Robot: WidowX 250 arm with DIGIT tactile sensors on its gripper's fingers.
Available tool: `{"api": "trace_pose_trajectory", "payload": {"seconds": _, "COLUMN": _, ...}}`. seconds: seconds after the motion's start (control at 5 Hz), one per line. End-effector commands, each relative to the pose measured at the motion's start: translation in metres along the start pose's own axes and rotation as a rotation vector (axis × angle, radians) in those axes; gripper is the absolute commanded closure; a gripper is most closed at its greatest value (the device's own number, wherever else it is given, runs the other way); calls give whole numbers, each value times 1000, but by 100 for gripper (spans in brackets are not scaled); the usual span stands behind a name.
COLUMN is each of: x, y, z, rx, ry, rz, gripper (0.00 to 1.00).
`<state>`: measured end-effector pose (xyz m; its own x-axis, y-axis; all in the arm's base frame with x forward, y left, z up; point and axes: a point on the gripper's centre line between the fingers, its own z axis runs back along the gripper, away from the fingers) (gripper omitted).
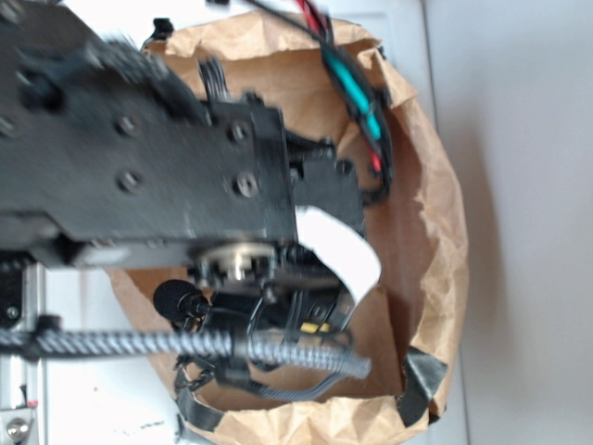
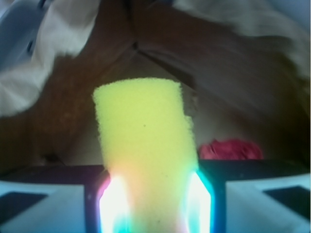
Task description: Grab the green sponge.
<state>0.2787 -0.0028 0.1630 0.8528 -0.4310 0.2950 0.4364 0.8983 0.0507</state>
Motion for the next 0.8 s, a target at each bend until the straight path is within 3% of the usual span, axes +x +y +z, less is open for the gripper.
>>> {"api": "trace_pose_trajectory", "payload": {"seconds": 0.0, "x": 14, "y": 18, "z": 39, "rx": 22, "ry": -45, "rz": 216, "gripper": 100}}
{"api": "trace_pose_trajectory", "payload": {"seconds": 0.6, "x": 22, "y": 21, "z": 39, "rx": -2, "ry": -25, "rz": 212, "gripper": 100}}
